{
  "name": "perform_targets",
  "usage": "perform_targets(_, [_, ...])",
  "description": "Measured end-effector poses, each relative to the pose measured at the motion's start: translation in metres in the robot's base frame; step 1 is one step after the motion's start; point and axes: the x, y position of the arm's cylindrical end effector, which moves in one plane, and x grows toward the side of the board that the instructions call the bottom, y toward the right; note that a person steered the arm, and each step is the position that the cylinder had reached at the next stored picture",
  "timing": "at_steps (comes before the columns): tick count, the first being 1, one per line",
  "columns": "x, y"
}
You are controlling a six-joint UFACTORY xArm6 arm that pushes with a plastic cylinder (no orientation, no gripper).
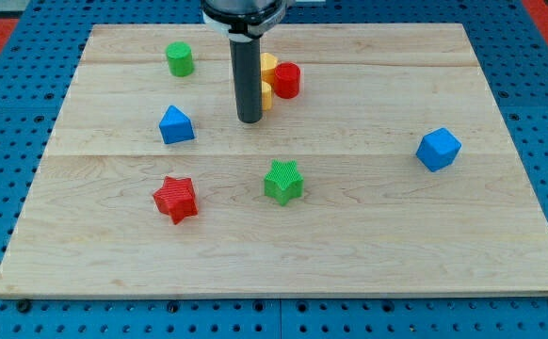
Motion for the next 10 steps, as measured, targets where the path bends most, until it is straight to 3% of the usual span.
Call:
perform_targets(2, [-0.003,-0.001])
perform_targets(4, [0.057,-0.030])
perform_targets(7, [0.116,-0.186])
perform_targets(8, [0.157,-0.194])
perform_targets(10, [0.166,-0.199])
